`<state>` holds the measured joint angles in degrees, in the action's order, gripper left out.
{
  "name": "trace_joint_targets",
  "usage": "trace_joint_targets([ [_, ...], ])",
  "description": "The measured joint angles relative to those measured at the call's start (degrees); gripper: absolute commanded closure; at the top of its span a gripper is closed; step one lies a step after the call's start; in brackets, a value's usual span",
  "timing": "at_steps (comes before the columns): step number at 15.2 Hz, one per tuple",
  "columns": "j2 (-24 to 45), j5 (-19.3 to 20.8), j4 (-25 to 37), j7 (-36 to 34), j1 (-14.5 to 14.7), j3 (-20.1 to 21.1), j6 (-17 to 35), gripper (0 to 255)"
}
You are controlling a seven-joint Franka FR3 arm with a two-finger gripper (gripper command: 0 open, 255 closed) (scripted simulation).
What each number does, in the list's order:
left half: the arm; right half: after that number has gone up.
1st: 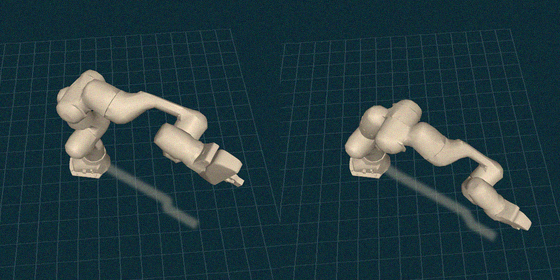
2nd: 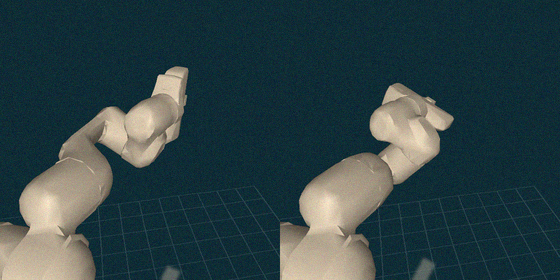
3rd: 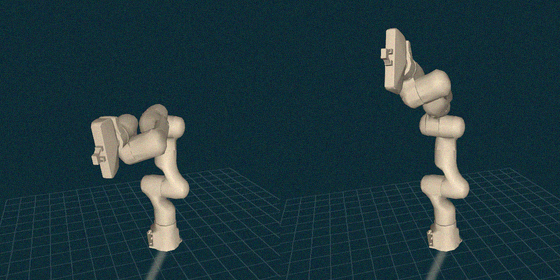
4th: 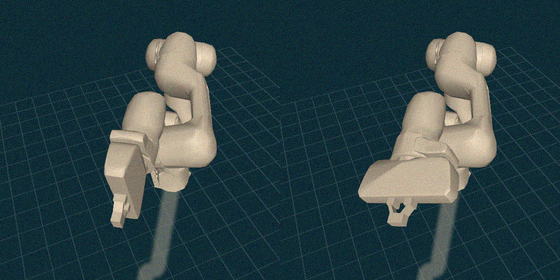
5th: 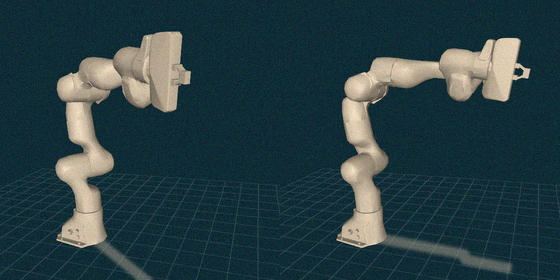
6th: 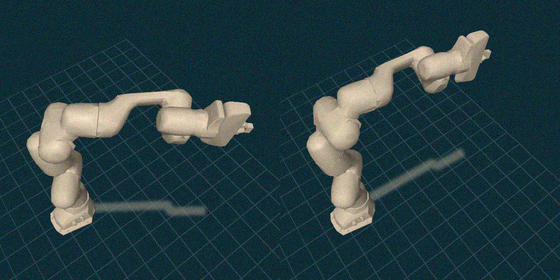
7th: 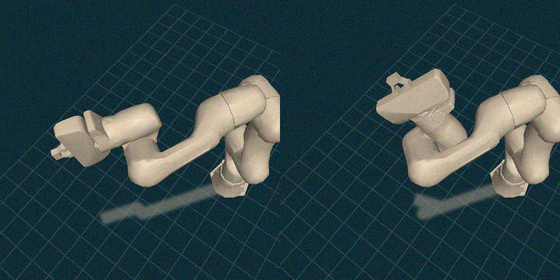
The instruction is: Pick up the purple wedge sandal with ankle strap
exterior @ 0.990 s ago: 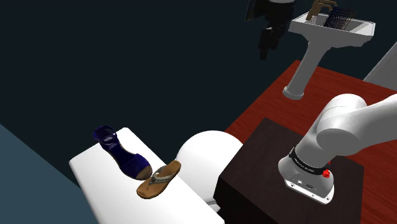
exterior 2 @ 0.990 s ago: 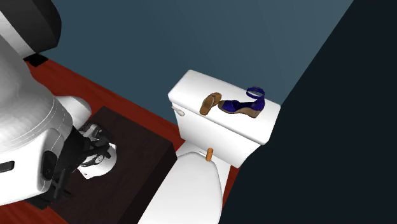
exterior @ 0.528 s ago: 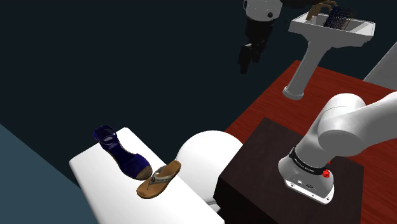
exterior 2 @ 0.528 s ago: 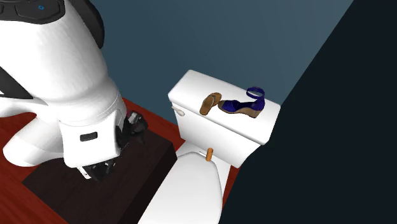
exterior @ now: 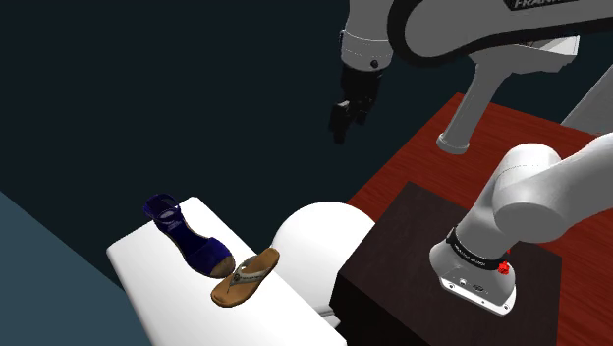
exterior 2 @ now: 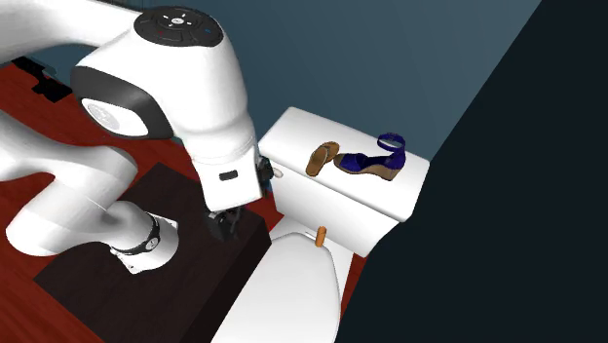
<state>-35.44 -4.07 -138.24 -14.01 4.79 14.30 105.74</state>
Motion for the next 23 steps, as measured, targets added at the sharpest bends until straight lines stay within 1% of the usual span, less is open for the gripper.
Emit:
trace_joint_targets([
  [4, 5.4, -1.0, 1.1, -4.5, 0.9, 4.4, 6.1, 0],
  [7, 9.5, -1.0, 2.3, -8.0, 1.3, 7.6, 10.3, 0],
  [9, 12.3, -0.6, 2.9, -10.4, 1.4, 9.7, 13.2, 0],
  [13, 19.8, 2.2, 6.3, -15.9, 0.9, 14.0, 18.6, 0],
  [16, 25.3, 5.7, 9.5, -21.0, 0.8, 17.3, 21.5, 0],
  [18, 29.5, 8.9, 11.9, -24.5, 0.7, 19.0, 23.5, 0],
  [20, 34.9, 13.4, 15.1, -29.2, 1.1, 20.7, 25.1, 0],
  [23, 41.5, 19.8, 20.2, -35.2, 2.8, 21.8, 25.6, 0],
])
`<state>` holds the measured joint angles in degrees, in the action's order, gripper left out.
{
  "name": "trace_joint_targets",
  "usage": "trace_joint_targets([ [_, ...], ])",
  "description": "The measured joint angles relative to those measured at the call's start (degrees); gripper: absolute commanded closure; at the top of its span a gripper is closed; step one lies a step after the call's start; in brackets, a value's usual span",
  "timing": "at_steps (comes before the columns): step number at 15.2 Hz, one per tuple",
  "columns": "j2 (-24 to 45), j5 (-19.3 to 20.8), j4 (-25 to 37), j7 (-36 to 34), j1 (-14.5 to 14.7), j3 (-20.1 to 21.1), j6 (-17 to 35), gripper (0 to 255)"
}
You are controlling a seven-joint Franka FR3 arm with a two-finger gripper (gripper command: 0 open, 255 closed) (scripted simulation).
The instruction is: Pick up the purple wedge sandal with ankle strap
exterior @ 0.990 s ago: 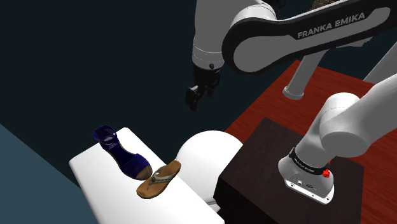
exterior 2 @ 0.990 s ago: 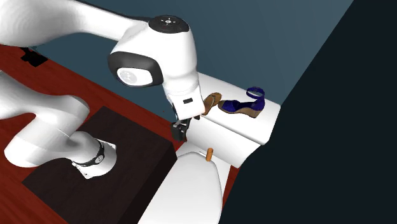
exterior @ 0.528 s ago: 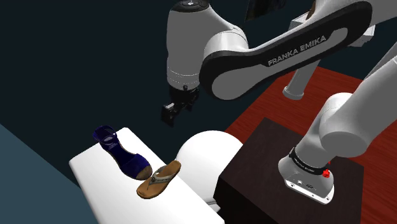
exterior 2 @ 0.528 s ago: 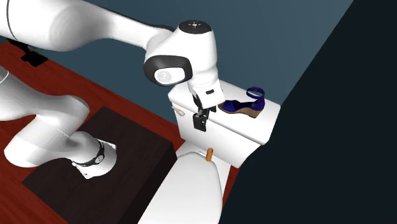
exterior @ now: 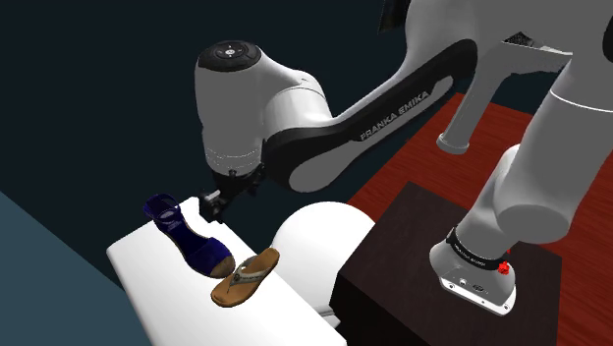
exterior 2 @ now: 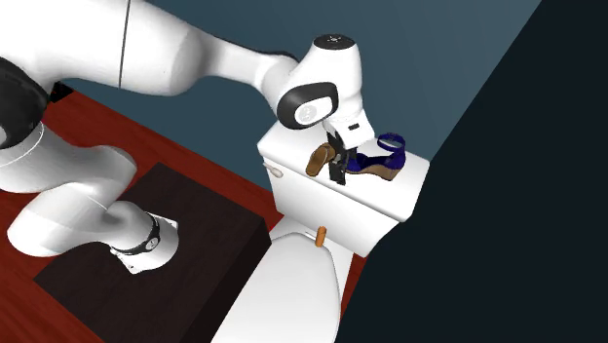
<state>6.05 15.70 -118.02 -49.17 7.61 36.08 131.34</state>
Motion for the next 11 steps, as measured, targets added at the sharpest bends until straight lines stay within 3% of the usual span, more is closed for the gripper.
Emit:
trace_joint_targets([
  [7, 15.5, 13.4, 14.4, -11.1, 8.4, -1.8, -1.2, 0],
  [11, 20.0, 16.8, 17.9, -13.6, 11.1, -3.3, -0.6, 0],
])
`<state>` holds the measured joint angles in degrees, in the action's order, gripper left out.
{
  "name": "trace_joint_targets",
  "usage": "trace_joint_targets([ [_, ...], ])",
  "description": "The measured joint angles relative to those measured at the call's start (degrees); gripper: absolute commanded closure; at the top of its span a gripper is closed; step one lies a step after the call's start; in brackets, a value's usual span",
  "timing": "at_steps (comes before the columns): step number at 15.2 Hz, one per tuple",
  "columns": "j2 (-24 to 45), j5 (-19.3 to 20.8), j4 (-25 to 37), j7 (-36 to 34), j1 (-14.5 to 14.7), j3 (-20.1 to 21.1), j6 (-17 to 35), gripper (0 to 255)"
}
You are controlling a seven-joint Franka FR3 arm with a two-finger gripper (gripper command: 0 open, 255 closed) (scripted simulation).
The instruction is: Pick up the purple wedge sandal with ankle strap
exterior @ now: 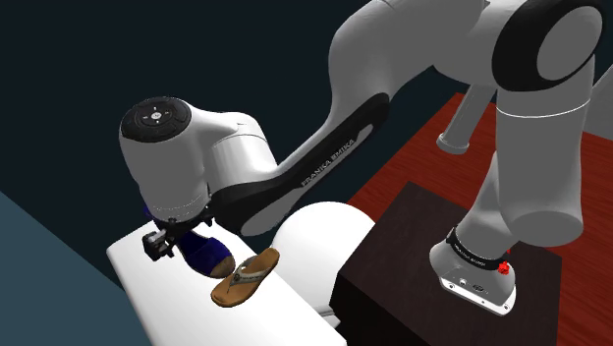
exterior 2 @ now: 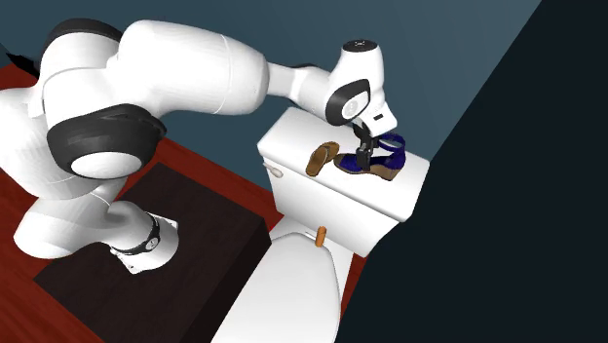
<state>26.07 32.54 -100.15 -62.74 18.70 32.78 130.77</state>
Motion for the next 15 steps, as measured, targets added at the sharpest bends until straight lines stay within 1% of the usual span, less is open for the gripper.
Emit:
trace_joint_targets([
  [5, 2.0, 2.0, -0.7, -1.7, 0.8, -1.1, 2.4, 0],
  [6, 2.1, 2.2, -0.8, -1.9, 0.9, -1.2, 2.6, 255],
  [15, 2.2, 2.3, -0.9, -2.0, 1.0, -1.2, 2.7, 255],
])
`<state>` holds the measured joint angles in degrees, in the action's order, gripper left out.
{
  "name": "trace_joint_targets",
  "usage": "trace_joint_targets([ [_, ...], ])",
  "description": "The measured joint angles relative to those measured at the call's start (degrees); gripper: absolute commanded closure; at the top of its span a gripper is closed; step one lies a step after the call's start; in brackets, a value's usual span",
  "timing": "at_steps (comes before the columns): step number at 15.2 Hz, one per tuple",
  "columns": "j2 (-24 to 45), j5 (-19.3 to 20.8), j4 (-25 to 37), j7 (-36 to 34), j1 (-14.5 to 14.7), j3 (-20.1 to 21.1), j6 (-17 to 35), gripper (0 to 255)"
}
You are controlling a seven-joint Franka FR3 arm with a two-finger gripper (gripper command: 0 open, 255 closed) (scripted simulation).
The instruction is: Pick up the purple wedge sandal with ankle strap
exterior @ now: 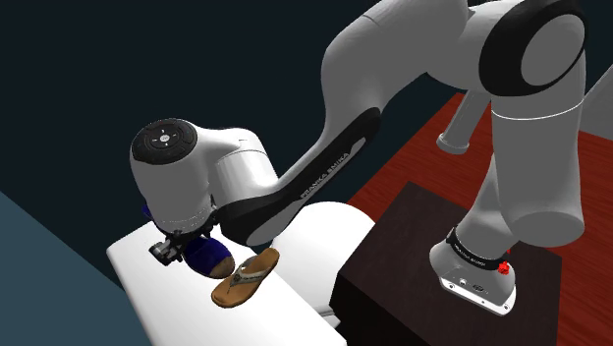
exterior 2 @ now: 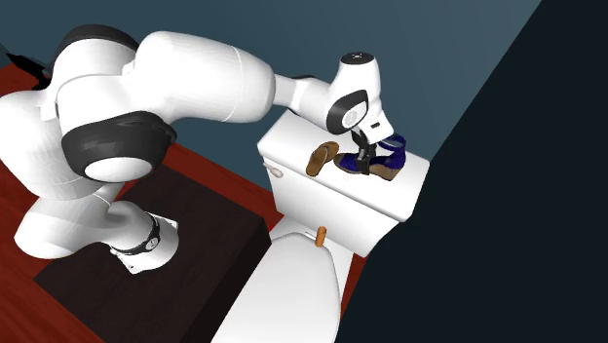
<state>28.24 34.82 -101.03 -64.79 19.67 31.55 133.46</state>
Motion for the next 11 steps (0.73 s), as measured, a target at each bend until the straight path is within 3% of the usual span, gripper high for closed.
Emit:
trace_joint_targets([
  [11, -3.4, -3.5, 1.8, 3.1, -1.3, 1.9, -4.5, 255],
])
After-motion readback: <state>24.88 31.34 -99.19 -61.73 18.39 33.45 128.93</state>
